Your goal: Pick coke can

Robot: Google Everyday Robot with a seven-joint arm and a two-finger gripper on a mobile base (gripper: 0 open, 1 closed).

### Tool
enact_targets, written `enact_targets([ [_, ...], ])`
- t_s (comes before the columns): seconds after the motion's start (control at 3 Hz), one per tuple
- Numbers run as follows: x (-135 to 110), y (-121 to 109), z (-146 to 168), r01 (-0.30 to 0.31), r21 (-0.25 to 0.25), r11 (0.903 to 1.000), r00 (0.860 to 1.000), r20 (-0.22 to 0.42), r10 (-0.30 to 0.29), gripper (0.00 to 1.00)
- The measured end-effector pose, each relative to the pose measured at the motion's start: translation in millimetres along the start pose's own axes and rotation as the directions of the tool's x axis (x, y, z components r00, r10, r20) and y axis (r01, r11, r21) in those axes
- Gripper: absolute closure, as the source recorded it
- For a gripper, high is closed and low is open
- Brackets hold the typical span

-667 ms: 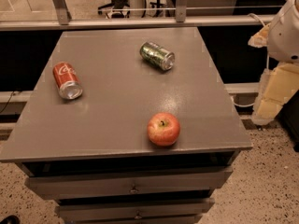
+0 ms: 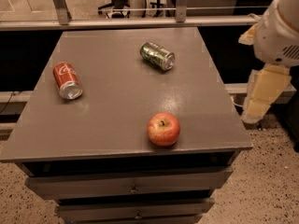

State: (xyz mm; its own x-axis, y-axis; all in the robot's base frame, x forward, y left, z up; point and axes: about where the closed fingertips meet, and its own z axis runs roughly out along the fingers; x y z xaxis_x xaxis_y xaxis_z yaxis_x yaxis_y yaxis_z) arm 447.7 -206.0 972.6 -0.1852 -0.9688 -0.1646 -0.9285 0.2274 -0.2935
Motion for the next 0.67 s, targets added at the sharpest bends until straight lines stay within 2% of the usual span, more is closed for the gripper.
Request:
enact_targets([
  [0.33,-41,-9,28,0.067,0.039,0.9970,0.997,-0.036,-0.065,0.00],
  [0.67,-127,-16,55,0.084,0.065,0.9943,0.996,-0.024,-0.083,0.00],
])
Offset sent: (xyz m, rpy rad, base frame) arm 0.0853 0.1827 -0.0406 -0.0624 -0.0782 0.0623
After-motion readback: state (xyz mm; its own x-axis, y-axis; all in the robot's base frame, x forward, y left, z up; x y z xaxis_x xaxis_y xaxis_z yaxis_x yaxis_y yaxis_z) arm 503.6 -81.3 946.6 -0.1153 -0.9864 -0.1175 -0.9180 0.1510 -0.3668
